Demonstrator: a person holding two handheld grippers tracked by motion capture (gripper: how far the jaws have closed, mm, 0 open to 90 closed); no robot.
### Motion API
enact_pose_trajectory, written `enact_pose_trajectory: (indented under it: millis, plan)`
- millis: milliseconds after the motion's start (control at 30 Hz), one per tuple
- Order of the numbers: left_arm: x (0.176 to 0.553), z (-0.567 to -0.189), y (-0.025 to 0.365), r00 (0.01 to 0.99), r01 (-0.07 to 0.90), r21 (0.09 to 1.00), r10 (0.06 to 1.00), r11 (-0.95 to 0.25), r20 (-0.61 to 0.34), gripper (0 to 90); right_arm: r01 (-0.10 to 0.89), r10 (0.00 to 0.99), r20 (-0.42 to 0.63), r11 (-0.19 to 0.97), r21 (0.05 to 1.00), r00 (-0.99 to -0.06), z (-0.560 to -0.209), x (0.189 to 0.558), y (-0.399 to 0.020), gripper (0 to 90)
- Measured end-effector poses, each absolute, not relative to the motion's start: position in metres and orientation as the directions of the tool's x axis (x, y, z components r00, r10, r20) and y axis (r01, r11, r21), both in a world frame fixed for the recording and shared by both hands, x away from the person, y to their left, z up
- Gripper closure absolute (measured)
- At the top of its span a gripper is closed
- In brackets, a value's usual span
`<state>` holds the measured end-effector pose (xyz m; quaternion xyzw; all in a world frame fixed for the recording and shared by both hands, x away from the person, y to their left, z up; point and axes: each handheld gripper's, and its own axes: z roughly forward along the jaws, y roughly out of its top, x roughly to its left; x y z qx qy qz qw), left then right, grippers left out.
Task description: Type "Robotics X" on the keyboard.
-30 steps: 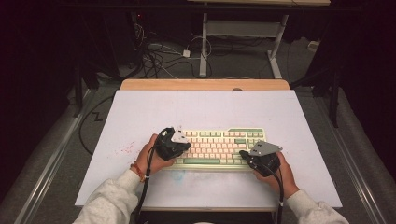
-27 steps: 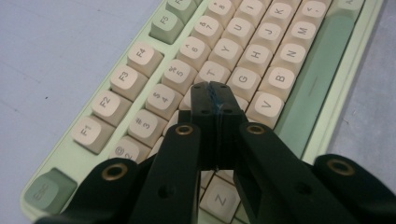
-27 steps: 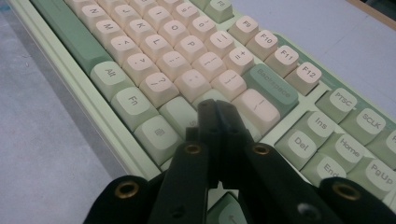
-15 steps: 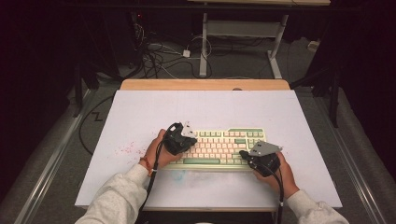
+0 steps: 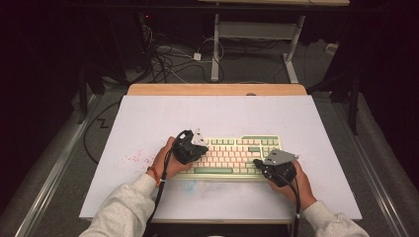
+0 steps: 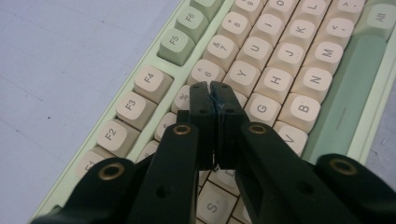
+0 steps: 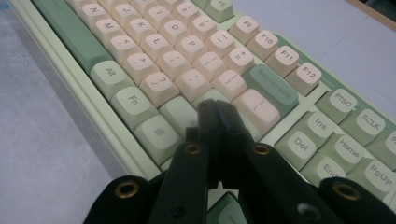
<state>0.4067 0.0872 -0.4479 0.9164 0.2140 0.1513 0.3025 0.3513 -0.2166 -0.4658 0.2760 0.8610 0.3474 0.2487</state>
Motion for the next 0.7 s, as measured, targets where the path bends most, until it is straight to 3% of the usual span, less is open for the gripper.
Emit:
enact_pose_trajectory:
  millis: [700]
  plan:
    - [0.4048, -0.4472, 0.0880, 0.861, 0.299, 0.607, 0.483, -0.737, 0.162, 86.8, 0.304, 0.649, -0.238, 0.607, 0.734, -0.722, -0.4657, 0.3510, -0.2162, 90.0]
